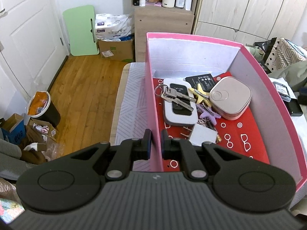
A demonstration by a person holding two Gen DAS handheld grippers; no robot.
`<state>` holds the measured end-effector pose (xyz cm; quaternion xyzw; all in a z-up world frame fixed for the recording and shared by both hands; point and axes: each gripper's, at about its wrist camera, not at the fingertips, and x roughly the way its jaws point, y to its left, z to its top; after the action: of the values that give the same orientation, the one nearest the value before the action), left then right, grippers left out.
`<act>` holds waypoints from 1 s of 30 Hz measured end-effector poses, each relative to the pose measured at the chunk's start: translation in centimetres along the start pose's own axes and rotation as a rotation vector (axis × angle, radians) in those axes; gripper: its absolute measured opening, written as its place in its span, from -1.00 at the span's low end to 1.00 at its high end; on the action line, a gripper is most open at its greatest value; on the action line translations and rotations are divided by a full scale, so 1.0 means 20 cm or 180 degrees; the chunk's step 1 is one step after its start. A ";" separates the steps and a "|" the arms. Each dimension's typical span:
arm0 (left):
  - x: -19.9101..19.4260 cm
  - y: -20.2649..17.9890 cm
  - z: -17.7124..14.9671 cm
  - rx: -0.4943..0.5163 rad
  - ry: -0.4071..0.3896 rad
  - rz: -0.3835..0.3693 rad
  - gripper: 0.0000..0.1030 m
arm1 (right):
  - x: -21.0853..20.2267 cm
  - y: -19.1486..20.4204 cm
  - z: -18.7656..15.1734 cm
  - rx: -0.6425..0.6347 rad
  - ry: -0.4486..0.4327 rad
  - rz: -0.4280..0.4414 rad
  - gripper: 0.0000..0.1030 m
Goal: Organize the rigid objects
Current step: 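Move the right gripper toward the cream holder and AA battery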
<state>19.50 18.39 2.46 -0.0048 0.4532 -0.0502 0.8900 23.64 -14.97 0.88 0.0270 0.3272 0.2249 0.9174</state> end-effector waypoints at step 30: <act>0.00 0.00 0.00 -0.0145 0.0013 0.0035 -0.86 | 0.45 -0.17 -0.25 0.0270 -0.0258 -0.0472 0.44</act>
<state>19.57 18.46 2.48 -0.0225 0.4560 -0.0351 0.8890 28.09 -14.63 -8.93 0.0506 0.3001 0.1411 0.9421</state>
